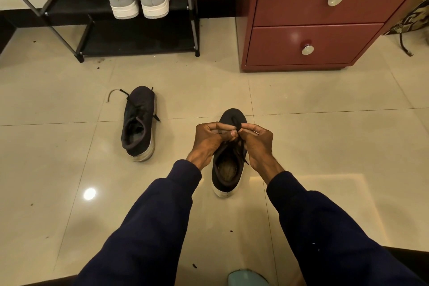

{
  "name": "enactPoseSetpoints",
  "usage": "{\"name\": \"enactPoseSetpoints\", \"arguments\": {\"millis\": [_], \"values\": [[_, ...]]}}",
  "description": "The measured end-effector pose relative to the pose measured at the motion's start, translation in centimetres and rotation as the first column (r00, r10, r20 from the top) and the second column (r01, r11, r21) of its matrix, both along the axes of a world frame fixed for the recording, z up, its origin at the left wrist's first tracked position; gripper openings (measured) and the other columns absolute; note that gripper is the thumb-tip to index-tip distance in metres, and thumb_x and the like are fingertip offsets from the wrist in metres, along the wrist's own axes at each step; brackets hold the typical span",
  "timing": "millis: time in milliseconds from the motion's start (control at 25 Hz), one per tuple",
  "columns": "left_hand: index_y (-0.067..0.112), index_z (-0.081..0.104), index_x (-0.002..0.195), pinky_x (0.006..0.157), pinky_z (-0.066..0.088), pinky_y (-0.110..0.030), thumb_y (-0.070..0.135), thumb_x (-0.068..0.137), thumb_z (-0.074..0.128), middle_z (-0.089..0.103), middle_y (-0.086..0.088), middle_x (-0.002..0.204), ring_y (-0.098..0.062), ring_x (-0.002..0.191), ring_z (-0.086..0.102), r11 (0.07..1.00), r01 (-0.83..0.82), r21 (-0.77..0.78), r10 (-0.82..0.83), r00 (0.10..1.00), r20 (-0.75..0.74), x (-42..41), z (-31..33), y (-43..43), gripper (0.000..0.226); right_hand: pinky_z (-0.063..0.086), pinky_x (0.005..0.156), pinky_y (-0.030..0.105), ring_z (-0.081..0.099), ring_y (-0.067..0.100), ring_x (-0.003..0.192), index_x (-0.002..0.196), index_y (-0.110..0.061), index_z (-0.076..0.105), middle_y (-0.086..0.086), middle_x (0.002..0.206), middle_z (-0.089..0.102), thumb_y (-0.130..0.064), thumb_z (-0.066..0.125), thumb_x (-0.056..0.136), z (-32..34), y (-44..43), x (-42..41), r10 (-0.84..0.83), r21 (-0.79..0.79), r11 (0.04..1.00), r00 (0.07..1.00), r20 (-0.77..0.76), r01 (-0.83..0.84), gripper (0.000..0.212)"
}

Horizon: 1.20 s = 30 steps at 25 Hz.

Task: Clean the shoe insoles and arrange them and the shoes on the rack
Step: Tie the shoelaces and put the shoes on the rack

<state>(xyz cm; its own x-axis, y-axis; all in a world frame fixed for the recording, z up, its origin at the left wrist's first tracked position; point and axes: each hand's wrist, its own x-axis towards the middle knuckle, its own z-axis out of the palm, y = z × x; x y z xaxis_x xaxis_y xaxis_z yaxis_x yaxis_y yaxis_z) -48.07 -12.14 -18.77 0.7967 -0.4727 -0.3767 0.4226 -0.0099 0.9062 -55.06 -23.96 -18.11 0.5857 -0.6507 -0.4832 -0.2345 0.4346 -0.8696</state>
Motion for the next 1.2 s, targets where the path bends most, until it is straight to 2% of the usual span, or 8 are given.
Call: {"name": "enactPoseSetpoints", "arguments": {"millis": [160, 360, 480, 680, 800, 920, 1080, 1200], "values": [[0.001, 0.077, 0.092, 0.088, 0.061, -0.041, -0.008, 0.075, 0.084, 0.077, -0.022, 0.094, -0.038, 0.091, 0.075, 0.998, -0.058, 0.026, 0.060, 0.995, -0.086, 0.1, 0.1, 0.0, 0.020, 0.059, 0.068, 0.024, 0.074, 0.018, 0.077, 0.098, -0.009, 0.074, 0.008, 0.088, 0.076, 0.001, 0.068, 0.088, 0.0, 0.3, 0.0, 0.072, -0.077, 0.994, 0.997, -0.018, -0.073, 0.015], [0.004, 0.062, 0.118, 0.072, 0.062, -0.031, -0.015, 0.079, 0.077, 0.075, -0.023, 0.103, -0.029, 0.082, 0.076, 0.992, -0.122, -0.034, 0.109, 0.961, -0.255, 0.7, 0.7, 0.3, 0.047, 0.060, 0.070, 0.026, 0.074, 0.020, 0.079, 0.101, -0.010, 0.070, 0.007, 0.088, 0.075, 0.000, 0.065, 0.090, 0.2, 0.4, 0.0, 0.184, -0.269, 0.944, 0.982, -0.047, -0.190, 0.015], [0.002, 0.073, 0.109, 0.073, 0.061, -0.028, -0.011, 0.082, 0.076, 0.074, -0.020, 0.097, -0.026, 0.079, 0.074, 0.998, -0.058, -0.014, 0.054, 0.981, -0.185, 0.7, 0.7, 0.5, 0.030, 0.060, 0.066, 0.024, 0.073, 0.013, 0.073, 0.104, -0.012, 0.060, 0.005, 0.086, 0.073, 0.001, 0.065, 0.089, 0.3, 0.4, -0.1, 0.250, -0.426, 0.869, 0.966, -0.060, -0.251, 0.020], [-0.005, 0.076, 0.094, 0.059, 0.058, -0.021, -0.008, 0.079, 0.082, 0.075, -0.016, 0.080, -0.019, 0.062, 0.073, 0.971, -0.205, 0.124, 0.224, 0.960, -0.165, 0.2, 1.4, -0.5, 0.016, 0.058, 0.075, 0.018, 0.070, 0.002, 0.082, 0.104, -0.015, 0.072, -0.007, 0.089, 0.072, 0.000, 0.068, 0.089, -0.1, 1.0, -0.6, 0.351, -0.608, 0.724, 0.933, -0.081, -0.325, 0.021], [0.002, 0.079, 0.091, 0.071, 0.063, -0.032, 0.002, 0.075, 0.090, 0.077, -0.013, 0.084, -0.026, 0.077, 0.077, 0.955, -0.177, 0.236, 0.169, 0.984, 0.055, 0.4, 0.4, -0.4, 0.019, 0.052, 0.077, 0.009, 0.067, -0.008, 0.083, 0.101, -0.014, 0.076, -0.015, 0.086, 0.068, 0.001, 0.069, 0.088, -0.3, 0.8, -0.8, 0.386, -0.650, 0.671, 0.917, -0.106, -0.357, 0.021], [0.012, 0.081, 0.090, 0.079, 0.063, -0.031, 0.013, 0.078, 0.089, 0.078, -0.002, 0.088, -0.016, 0.087, 0.075, 0.919, -0.094, 0.384, -0.037, 0.947, 0.319, 0.4, 0.0, 0.0, 0.015, 0.047, 0.072, 0.003, 0.063, -0.012, 0.077, 0.092, -0.013, 0.078, -0.017, 0.079, 0.065, 0.001, 0.068, 0.088, -0.5, 0.4, -0.6, 0.366, -0.678, 0.630, 0.915, -0.171, -0.379, 0.018], [0.013, 0.077, 0.095, 0.082, 0.062, -0.034, 0.018, 0.087, 0.082, 0.076, 0.001, 0.091, -0.015, 0.089, 0.073, 0.886, 0.009, 0.463, -0.216, 0.893, 0.396, 0.5, -0.1, 0.2, 0.011, 0.051, 0.071, 0.008, 0.064, -0.004, 0.076, 0.093, -0.013, 0.078, -0.007, 0.082, 0.070, -0.002, 0.068, 0.090, -0.6, 0.1, -0.6, 0.371, -0.660, 0.629, 0.905, -0.211, -0.411, 0.016], [0.012, 0.073, 0.099, 0.077, 0.060, -0.026, 0.022, 0.092, 0.077, 0.075, 0.000, 0.088, -0.013, 0.083, 0.072, 0.871, 0.021, 0.491, -0.243, 0.886, 0.394, 0.6, -0.1, 0.4, 0.013, 0.057, 0.074, 0.016, 0.069, 0.002, 0.078, 0.097, -0.012, 0.076, -0.003, 0.088, 0.073, -0.004, 0.067, 0.091, -0.4, 0.0, -0.9, 0.355, -0.599, 0.706, 0.921, -0.162, -0.378, 0.013]]}}
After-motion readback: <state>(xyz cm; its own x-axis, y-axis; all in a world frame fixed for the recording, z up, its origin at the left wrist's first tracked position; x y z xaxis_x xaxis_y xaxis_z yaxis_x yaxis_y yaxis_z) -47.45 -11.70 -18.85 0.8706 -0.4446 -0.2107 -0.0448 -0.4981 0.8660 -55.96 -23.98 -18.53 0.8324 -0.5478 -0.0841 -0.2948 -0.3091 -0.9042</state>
